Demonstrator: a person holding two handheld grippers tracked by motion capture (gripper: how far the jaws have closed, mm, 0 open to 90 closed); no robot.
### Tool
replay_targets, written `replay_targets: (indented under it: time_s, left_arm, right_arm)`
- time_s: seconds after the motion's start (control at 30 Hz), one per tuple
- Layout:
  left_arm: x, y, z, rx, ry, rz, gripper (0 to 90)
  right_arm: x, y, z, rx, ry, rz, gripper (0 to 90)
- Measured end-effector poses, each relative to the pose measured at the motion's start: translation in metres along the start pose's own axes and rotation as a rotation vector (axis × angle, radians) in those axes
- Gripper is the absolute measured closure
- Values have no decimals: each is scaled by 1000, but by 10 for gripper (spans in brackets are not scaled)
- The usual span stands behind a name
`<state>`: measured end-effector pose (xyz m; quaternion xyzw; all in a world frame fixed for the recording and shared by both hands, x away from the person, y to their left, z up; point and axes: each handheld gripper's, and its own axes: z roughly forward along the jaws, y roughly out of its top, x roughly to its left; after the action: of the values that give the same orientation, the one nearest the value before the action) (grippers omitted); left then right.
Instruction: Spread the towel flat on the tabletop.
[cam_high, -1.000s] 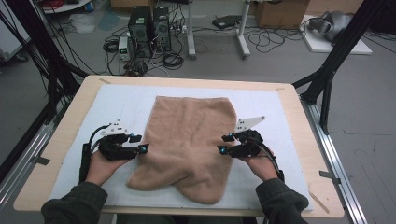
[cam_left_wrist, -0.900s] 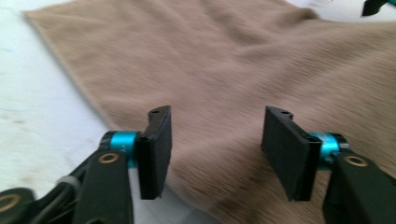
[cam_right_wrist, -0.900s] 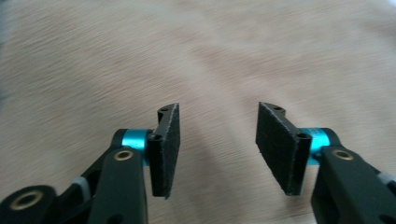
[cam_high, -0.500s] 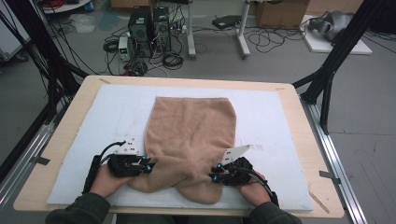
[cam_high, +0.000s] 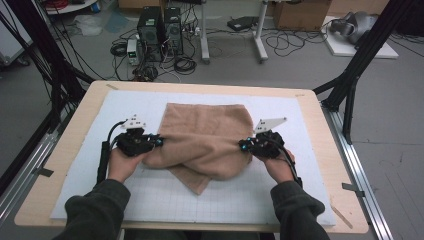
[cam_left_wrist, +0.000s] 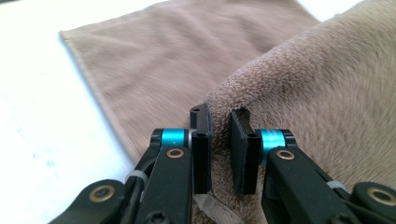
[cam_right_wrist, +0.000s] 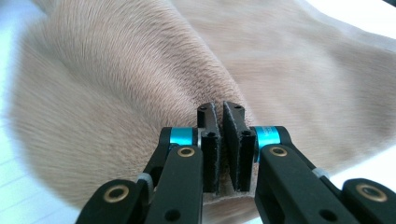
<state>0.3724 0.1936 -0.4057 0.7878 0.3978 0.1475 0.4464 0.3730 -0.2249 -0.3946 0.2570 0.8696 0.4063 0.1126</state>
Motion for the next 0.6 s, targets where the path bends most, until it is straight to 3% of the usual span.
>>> replay_targets:
  time_s: [0.03, 0.1, 0.13, 0.2, 0.3, 0.37, 0.43, 0.47, 0.53, 0.6]
  left_arm:
    - [5, 0, 9, 20, 10, -35, 799]
    - [10, -4, 27, 73, 40, -39, 794]
    - [11, -6, 32, 82, 38, -60, 781]
    - [15, -6, 33, 54, 28, -99, 716]
    - [16, -4, 19, 41, 50, -60, 585]
    - [18, -2, 4, 18, 41, -69, 545]
    - [18, 0, -14, -27, 34, -53, 525]
    - [17, 0, -20, -36, 30, -53, 483]
    - [14, 1, -34, -58, -6, -51, 459]
    - [8, 0, -41, -54, -38, -11, 447]
  right_arm:
    - [-7, 1, 7, 8, 2, 23, 854]
    - [-18, -1, 22, 46, -13, 53, 853]
    - [-21, -3, 29, 71, -9, 65, 848]
    - [-24, -7, 40, 101, -14, 75, 823]
    - [-23, -6, 36, 87, -33, 79, 760]
    - [-20, -3, 25, 52, -44, 73, 726]
    - [-15, 0, 11, 15, -50, 66, 697]
    - [-7, 4, -1, -22, -39, 55, 644]
    - [5, 6, -10, -47, -25, 16, 617]
    - [12, 8, -13, -53, -4, 4, 587]
